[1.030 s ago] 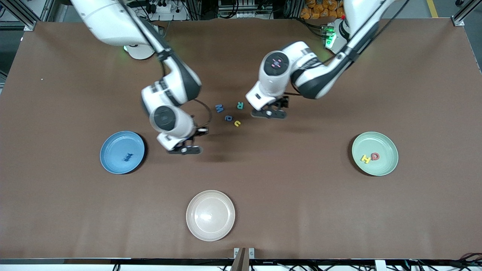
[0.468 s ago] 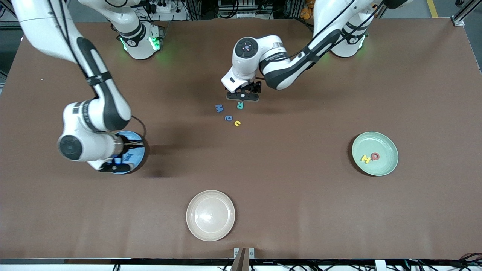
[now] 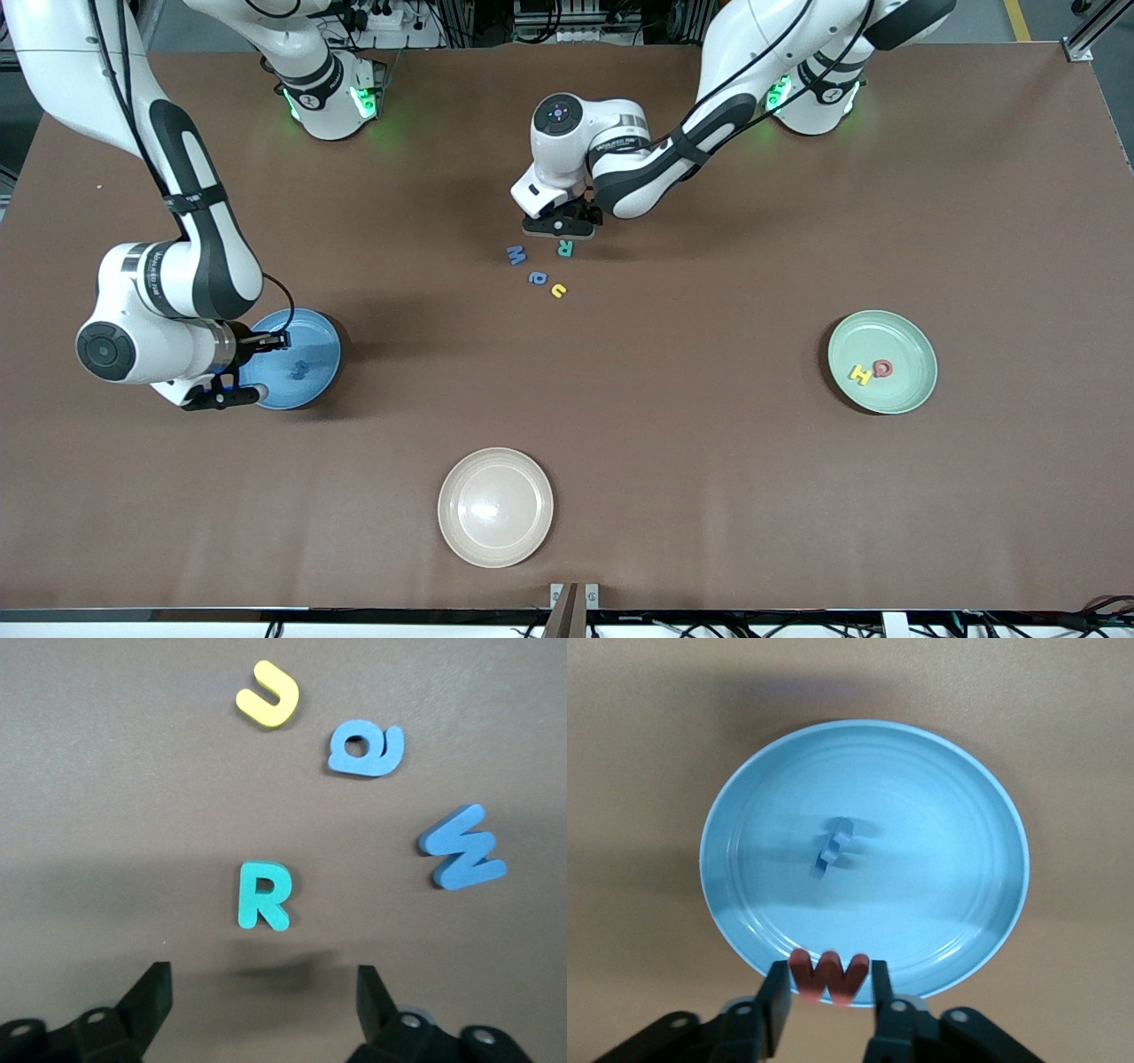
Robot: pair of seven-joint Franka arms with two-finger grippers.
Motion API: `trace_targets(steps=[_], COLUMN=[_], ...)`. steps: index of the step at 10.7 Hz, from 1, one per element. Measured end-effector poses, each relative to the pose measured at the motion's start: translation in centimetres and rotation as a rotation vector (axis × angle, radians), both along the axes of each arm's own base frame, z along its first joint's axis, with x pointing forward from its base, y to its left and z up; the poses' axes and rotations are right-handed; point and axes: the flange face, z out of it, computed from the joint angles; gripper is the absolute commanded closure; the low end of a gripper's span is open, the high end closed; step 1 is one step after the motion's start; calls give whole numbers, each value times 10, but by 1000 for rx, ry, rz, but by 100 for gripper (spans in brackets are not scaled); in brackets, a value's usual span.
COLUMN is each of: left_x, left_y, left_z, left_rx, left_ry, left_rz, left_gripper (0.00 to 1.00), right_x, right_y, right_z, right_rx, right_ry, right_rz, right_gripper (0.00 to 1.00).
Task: Sort upper and lower case letters into plates
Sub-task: 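Release the W on the blue plate while the left gripper lowers, then grasp the teal R with the left gripper and carry it to the green plate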
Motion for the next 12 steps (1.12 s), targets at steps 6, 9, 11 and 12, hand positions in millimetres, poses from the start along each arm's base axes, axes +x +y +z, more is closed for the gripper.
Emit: trace_targets(steps=[6,9,11,12], left_x=[16,20,21,20], left_y=[6,8,6,6], left_z=[-18,-22,-21,-22], left_rx=[9,-1,-14,-18], left_ry=[-39,-40,-41,-41], left_rz=[-1,7,7,7], left_gripper=[24,32,43,49], right_x=[9,17,17,17], right_y=[5,13,14,15], right_z=[19,35,35,35], right_rx=[1,-1,-3,-7], right_ry=[5,-6,-5,-5], right_rz=[8,11,2,-9], right_gripper=[0,0,0,0])
